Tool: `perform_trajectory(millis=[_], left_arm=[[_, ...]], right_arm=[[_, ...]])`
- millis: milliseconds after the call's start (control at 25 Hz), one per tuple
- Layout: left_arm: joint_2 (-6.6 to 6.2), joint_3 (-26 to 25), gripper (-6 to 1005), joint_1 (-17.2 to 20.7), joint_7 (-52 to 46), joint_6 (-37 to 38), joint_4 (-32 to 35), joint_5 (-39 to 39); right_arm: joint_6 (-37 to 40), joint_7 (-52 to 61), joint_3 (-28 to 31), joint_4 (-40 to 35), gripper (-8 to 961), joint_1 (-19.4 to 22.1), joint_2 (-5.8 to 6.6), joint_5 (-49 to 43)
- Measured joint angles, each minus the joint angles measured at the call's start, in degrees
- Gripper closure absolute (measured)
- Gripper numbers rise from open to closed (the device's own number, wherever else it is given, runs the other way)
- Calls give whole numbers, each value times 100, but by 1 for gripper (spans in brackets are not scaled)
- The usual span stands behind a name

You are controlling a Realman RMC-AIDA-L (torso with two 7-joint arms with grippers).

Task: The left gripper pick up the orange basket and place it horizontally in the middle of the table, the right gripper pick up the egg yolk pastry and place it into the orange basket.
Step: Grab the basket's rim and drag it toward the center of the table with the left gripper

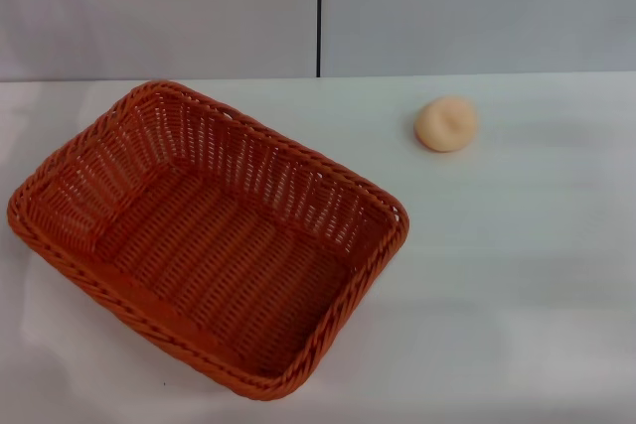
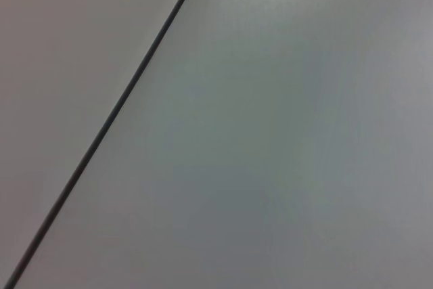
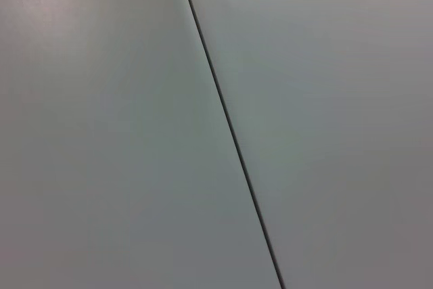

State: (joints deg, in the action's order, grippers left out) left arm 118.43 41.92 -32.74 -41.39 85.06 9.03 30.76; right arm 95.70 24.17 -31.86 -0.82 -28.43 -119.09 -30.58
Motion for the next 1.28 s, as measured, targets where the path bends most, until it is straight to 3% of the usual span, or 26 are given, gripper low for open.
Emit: perform_trajectory(millis=[480, 800, 1000, 1080, 1120, 1160, 1200, 1280], left_arm=[[-24, 60, 331, 16, -44, -87, 78, 50], [-79, 238, 332, 157, -759, -772, 646, 317], [-306, 591, 332, 304, -1193, -1027, 990, 506], [-466, 704, 333, 401, -1597, -1116, 1259, 830], [-648, 738, 333, 509, -2103, -1134, 1551, 1217], [-648, 738, 333, 509, -2103, -1134, 1551, 1217], [-804, 739, 333, 618, -2621, -1133, 1886, 1604], [-804, 739, 333, 618, -2621, -1133, 1886, 1604]], right_arm=[[-34, 0, 59, 46, 287, 30, -17, 0], [-31, 145, 81, 95, 288, 38, -18, -1], [-43, 166, 145, 176, 287, 49, -18, -1], [-45, 166, 173, 189, 287, 54, -18, -1], [-49, 167, 234, 215, 287, 71, -18, -1], [-49, 167, 234, 215, 287, 71, -18, -1], [-51, 167, 275, 232, 288, 93, -18, -1], [-52, 167, 280, 235, 288, 102, -18, -1]])
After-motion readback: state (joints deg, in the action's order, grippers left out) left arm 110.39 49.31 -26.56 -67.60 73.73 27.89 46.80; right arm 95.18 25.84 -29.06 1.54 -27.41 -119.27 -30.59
